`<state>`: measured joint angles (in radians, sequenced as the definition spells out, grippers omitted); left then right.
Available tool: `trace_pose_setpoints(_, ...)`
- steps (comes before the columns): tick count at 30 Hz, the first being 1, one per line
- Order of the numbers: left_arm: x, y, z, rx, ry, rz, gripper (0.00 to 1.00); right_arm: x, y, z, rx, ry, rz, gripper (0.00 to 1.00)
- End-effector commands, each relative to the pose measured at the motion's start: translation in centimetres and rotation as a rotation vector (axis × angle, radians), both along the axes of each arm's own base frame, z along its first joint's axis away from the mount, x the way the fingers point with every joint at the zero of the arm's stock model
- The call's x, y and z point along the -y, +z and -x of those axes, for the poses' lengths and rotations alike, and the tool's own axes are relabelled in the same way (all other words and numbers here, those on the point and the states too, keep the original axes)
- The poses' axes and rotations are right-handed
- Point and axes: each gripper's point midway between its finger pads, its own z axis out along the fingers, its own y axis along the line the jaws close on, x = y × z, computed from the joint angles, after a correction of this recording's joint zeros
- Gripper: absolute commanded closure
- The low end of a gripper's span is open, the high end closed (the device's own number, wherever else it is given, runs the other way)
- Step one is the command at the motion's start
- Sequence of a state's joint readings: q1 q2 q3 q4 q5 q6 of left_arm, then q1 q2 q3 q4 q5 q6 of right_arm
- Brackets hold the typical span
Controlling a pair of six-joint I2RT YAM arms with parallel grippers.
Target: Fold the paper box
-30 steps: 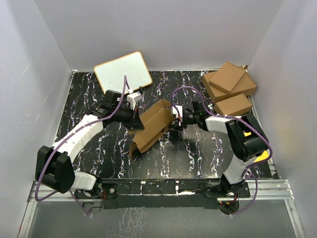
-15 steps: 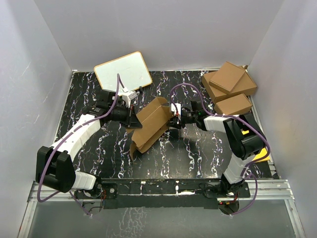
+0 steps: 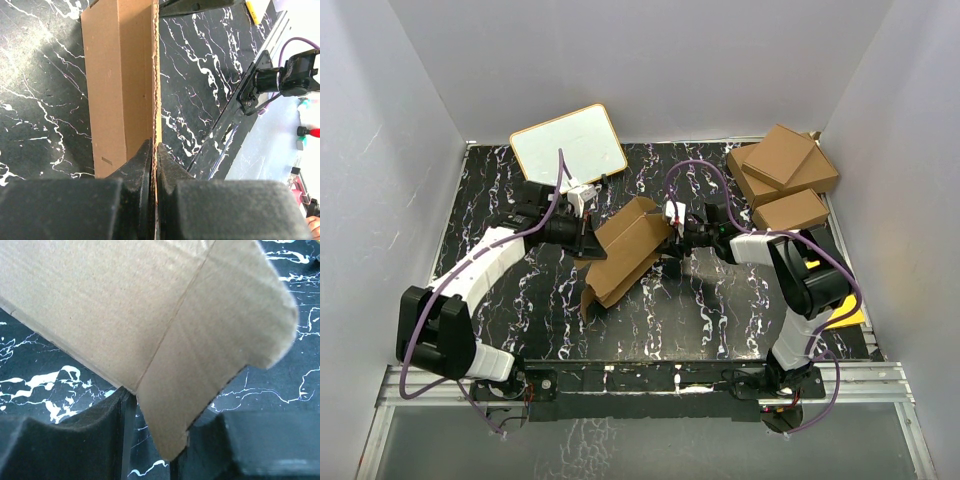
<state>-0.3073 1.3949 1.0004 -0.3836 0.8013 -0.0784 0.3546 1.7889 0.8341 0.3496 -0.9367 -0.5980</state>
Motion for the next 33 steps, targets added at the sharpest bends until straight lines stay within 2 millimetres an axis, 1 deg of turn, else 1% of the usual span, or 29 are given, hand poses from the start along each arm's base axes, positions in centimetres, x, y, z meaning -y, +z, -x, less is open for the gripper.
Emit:
trace_pose_setpoints(1, 0.0, 0.4, 0.2, -0.008, -0.019, 0.006, 1.00, -1.1, 1.9, -1.2, 0.069, 0.006, -0.062, 0.68)
trace_pose_setpoints(3, -0.1, 0.4, 0.1, -0.009, -0.015, 0.003, 1.00, -1.2, 1.8, -1.0, 0.069, 0.011, -0.064, 0.72)
trace_pose_setpoints(8, -0.1, 0.9, -0.2, 0.005, -0.007, 0.004, 1.00, -1.4, 1.8, -0.8, 0.066, 0.019, -0.068, 0.88)
trace_pose_setpoints(12, 0.0, 2.2, -1.0, 0.033, 0.037, 0.016, 1.00, -1.2, 2.9, -0.7, 0.080, 0.024, -0.053, 0.92)
trace_pose_setpoints(14, 0.0, 3.0, -1.5, 0.043, 0.067, 0.034, 1.00, -0.9, 2.8, -0.6, 0.037, 0.020, -0.014, 0.92)
trace_pose_setpoints(15, 0.0, 3.8, -1.6, 0.056, 0.084, 0.048, 1.00, -0.7, 3.8, -0.6, 0.032, 0.013, -0.003, 0.92)
trace_pose_setpoints(17, 0.2, 4.4, -1.8, 0.054, 0.111, 0.070, 0.99, -0.4, 4.3, -0.5, -0.017, 0.007, 0.042, 0.92)
trace_pose_setpoints(18, 0.2, 4.8, -1.7, 0.054, 0.120, 0.082, 0.93, -0.2, 4.4, -0.5, -0.051, 0.001, 0.068, 0.92)
trace_pose_setpoints(20, 0.3, 5.3, -1.7, 0.053, 0.146, 0.108, 0.83, 0.5, 4.4, 0.0, -0.122, -0.004, 0.133, 0.92)
trace_pose_setpoints(21, 0.4, 5.5, -1.6, 0.055, 0.155, 0.125, 0.79, 1.1, 4.1, 0.7, -0.183, -0.009, 0.178, 0.92)
trace_pose_setpoints(24, 0.6, 6.2, -1.4, 0.066, 0.183, 0.179, 0.62, 2.6, 4.1, 1.8, -0.258, -0.031, 0.283, 0.92)
trace_pose_setpoints(25, 0.7, 6.3, -1.2, 0.059, 0.191, 0.200, 0.56, 3.2, 4.1, 2.1, -0.276, -0.039, 0.315, 0.92)
trace_pose_setpoints(27, 0.8, 5.9, -0.9, 0.041, 0.202, 0.228, 0.47, 4.2, 4.3, 2.9, -0.308, -0.053, 0.371, 0.92)
trace_pose_setpoints(30, 0.9, 5.2, -0.7, 0.034, 0.218, 0.253, 0.41, 5.6, 4.6, 3.9, -0.359, -0.087, 0.445, 0.92)
trace_pose_setpoints(33, 0.8, 5.4, -0.6, 0.050, 0.247, 0.279, 0.38, 7.2, 4.6, 4.4, -0.394, -0.134, 0.531, 0.92)
